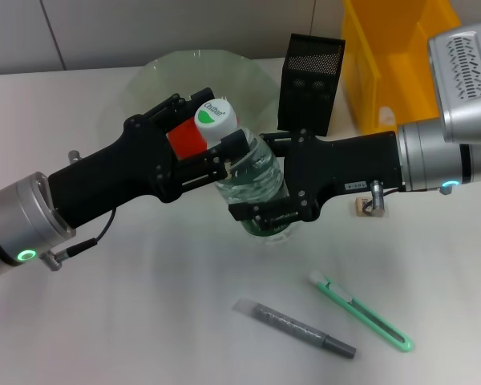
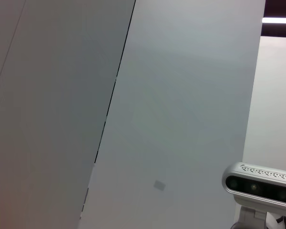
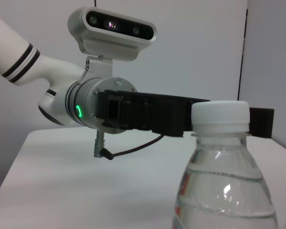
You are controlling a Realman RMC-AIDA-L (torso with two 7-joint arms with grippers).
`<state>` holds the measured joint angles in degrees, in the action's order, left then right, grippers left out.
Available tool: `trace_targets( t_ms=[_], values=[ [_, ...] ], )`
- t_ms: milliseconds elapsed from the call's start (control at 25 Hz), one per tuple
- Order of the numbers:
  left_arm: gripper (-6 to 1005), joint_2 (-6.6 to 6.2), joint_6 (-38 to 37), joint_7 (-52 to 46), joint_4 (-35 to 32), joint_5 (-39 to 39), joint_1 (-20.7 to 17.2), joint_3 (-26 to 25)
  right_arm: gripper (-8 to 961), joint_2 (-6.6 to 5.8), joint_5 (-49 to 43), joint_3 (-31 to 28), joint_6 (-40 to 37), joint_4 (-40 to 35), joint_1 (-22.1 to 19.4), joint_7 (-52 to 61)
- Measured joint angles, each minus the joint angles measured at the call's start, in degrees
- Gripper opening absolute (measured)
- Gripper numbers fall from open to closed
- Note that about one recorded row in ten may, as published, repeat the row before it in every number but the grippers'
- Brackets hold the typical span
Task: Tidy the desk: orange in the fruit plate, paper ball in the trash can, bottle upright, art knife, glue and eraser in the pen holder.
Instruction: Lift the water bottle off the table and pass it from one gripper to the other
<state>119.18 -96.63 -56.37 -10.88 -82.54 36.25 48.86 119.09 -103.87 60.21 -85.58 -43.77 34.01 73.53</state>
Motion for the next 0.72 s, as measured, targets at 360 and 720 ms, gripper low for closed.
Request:
trace_targets(
  t_ms=[360, 720],
  values=[
    [819, 0.0, 0.2, 2.0, 2.6, 0.0, 1.2, -0.1, 763, 0.0, 0.1, 0.0, 0.4, 0.2, 0.3, -0.1],
    [812, 0.0, -0.1, 2.1, 3.2, 1.9, 1.3, 0.0, 762, 0.0, 0.1, 0.0, 1.4, 1.7, 0.8, -0.8]
  ],
)
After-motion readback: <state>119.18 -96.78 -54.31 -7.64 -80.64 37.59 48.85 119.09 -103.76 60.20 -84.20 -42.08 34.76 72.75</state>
